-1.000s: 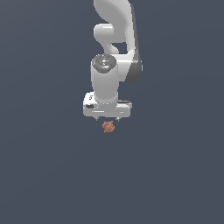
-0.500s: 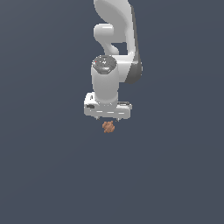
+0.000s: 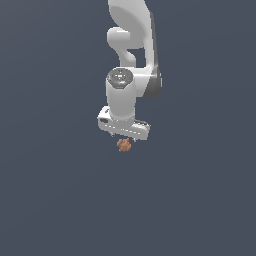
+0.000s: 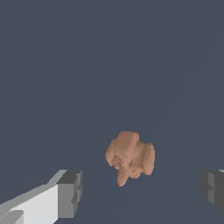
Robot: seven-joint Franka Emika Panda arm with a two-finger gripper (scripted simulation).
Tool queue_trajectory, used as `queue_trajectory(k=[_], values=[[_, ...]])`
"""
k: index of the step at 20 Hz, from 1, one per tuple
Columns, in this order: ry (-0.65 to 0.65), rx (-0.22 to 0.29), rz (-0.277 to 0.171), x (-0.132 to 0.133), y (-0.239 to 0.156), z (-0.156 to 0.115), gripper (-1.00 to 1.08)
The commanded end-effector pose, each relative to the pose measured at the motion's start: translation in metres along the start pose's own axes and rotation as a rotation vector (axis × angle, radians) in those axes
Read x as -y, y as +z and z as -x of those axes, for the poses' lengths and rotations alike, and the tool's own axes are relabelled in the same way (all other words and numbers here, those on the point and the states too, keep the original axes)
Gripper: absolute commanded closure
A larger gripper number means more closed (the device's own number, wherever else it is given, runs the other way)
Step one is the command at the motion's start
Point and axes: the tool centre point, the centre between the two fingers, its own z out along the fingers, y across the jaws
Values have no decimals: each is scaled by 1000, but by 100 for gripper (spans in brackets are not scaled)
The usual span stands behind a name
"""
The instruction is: Pick up the object and move it to a goal position.
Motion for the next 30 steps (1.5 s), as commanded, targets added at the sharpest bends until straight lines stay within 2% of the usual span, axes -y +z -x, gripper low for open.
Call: queue_trajectory(k=[1, 17, 24, 30], values=[[69, -2, -1, 0, 6, 2, -92], [481, -18, -7, -5, 38, 17, -92], [568, -23, -8, -7, 44, 20, -92], [581, -23, -8, -7, 45, 20, -92]])
